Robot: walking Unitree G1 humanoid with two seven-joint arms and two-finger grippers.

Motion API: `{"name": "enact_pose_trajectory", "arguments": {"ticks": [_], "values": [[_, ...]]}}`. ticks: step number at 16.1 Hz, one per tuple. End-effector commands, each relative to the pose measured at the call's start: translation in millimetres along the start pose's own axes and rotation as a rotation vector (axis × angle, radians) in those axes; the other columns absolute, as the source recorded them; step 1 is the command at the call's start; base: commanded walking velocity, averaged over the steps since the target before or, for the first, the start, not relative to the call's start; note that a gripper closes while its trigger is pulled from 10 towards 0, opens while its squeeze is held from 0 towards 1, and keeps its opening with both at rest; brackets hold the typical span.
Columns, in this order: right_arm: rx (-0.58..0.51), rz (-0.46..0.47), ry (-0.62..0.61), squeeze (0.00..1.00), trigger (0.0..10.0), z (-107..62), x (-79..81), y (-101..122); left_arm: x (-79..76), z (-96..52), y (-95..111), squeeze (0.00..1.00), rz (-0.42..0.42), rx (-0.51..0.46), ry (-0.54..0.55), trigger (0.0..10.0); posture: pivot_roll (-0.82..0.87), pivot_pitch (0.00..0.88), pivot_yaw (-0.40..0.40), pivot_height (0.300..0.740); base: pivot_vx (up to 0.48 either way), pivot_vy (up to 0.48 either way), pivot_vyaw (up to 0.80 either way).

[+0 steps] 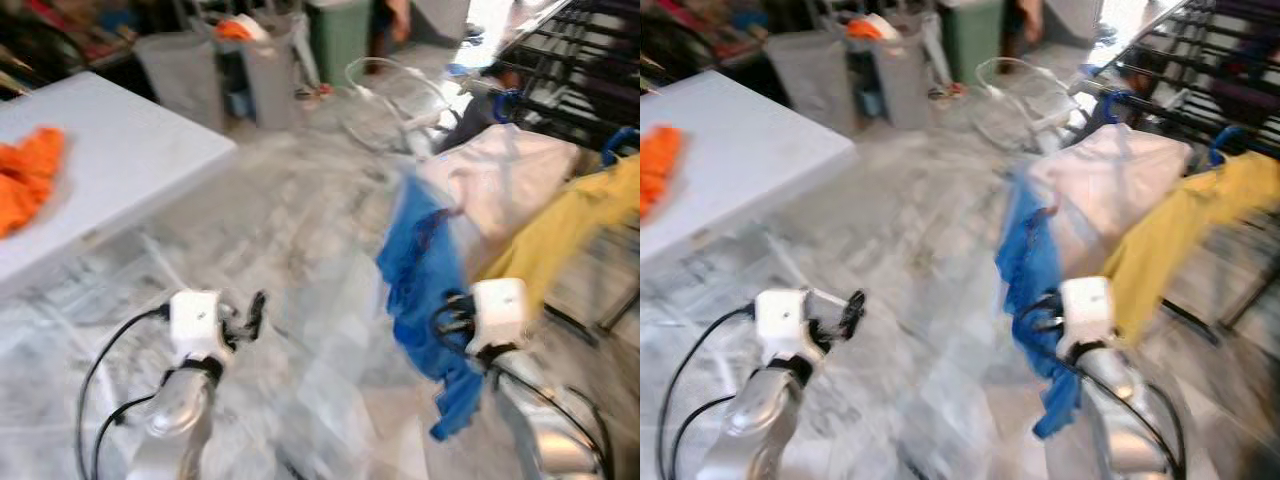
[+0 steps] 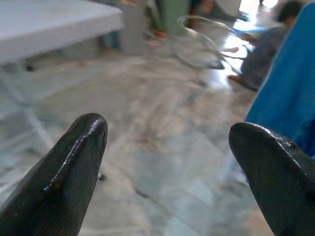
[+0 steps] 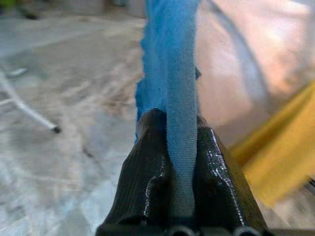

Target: Hang hanger

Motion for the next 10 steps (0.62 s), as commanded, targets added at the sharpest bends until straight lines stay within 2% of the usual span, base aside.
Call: {"name": "enact_pose_trajectory", "arguments": {"ticks": [1, 5, 10], "values": [[-0.056, -0.010, 0.004, 0.00, 10.0, -1.9, -2.0, 16, -6.1, 0.6, 5, 0.00, -0.006, -0.014, -0.015, 10.0, -0.12, 0.021, 0.070, 0.740, 0.000, -0.364, 0.80], [-0.047, -0.016, 0.045, 0.00, 10.0, -2.4, 3.5, 15, -7.5, -0.1, 4, 0.00, 0.006, -0.006, -0.019, 10.0, -0.12, 0.027, 0.068, 0.740, 0.000, -0.339, 0.80], [-0.040, -0.011, 0.082, 0.00, 10.0, -2.7, 8.7, 15, -3.0, 0.2, -1, 0.00, -0.045, 0.028, 0.010, 10.0, -0.12, 0.029, 0.068, 0.740, 0.000, 0.000, 0.00]]}}
Point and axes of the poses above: a point about 5 cm out from each wrist's last joint towards the gripper, its own z axis pointing out of the wrist towards the gripper, its own y axis along the axis of the wrist's last joint, x = y × z, the point moved 4 cm from there along z, pointing out of the wrist towards the gripper, and after that the axes turned 15 degrees about z, right-handed, at the moved point
